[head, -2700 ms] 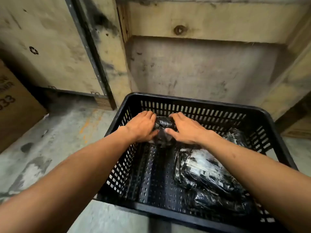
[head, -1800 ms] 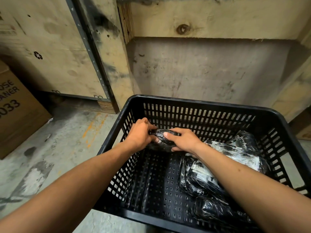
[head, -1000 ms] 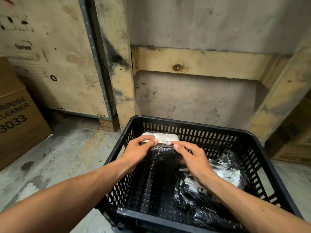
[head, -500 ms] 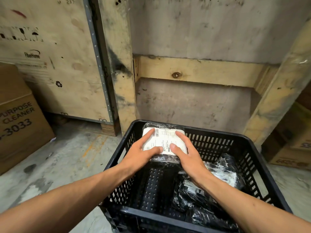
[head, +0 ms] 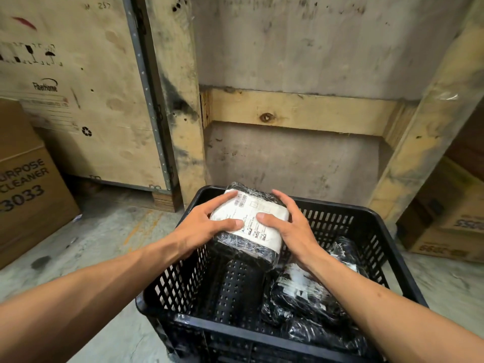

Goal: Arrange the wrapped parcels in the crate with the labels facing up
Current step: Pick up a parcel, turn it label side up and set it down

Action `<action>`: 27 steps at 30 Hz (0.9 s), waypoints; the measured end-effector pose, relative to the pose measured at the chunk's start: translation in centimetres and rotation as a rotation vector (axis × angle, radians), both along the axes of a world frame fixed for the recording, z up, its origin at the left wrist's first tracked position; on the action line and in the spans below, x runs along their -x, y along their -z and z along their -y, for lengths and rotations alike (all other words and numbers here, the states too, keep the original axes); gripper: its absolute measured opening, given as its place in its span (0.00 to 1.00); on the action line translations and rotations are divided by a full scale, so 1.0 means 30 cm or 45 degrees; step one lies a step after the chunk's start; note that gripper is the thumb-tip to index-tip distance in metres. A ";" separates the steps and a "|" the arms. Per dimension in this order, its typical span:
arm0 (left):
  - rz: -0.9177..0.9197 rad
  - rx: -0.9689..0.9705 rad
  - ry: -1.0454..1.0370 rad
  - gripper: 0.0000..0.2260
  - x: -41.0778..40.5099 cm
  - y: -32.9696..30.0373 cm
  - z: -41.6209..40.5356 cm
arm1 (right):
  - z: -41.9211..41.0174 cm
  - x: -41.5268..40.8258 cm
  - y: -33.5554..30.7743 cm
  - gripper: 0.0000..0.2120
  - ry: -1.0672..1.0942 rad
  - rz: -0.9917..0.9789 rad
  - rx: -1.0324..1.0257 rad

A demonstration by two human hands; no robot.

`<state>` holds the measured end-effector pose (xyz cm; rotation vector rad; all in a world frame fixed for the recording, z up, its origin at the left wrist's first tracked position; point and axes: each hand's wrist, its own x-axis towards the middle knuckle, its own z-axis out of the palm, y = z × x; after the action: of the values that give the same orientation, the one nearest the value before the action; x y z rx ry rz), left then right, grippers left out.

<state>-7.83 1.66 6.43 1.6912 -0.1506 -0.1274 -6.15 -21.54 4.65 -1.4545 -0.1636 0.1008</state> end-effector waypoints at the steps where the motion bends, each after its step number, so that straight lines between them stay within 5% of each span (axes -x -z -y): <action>1: 0.001 0.030 -0.077 0.41 -0.006 0.001 0.005 | -0.009 0.003 0.003 0.32 0.060 -0.006 -0.073; 6: -0.038 0.272 -0.457 0.50 -0.011 0.058 0.049 | -0.094 0.035 0.011 0.23 0.373 0.005 -0.299; 11: -0.139 0.447 -0.479 0.20 -0.027 0.090 0.067 | -0.066 0.047 0.016 0.22 0.297 0.055 -0.146; 13: -0.098 0.412 -0.437 0.16 -0.043 0.080 0.037 | -0.033 0.044 0.012 0.25 0.187 0.057 -0.072; 22: -0.050 0.277 -0.139 0.22 -0.084 0.016 -0.072 | 0.045 0.001 -0.047 0.42 -0.267 0.138 0.206; 27: 0.057 0.199 -0.252 0.22 -0.053 0.016 -0.013 | 0.007 0.027 0.018 0.36 -0.155 0.152 0.143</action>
<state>-6.25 2.05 5.96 1.5443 -0.0249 0.0688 -6.96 -21.74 4.12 -1.5628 -0.3487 0.1241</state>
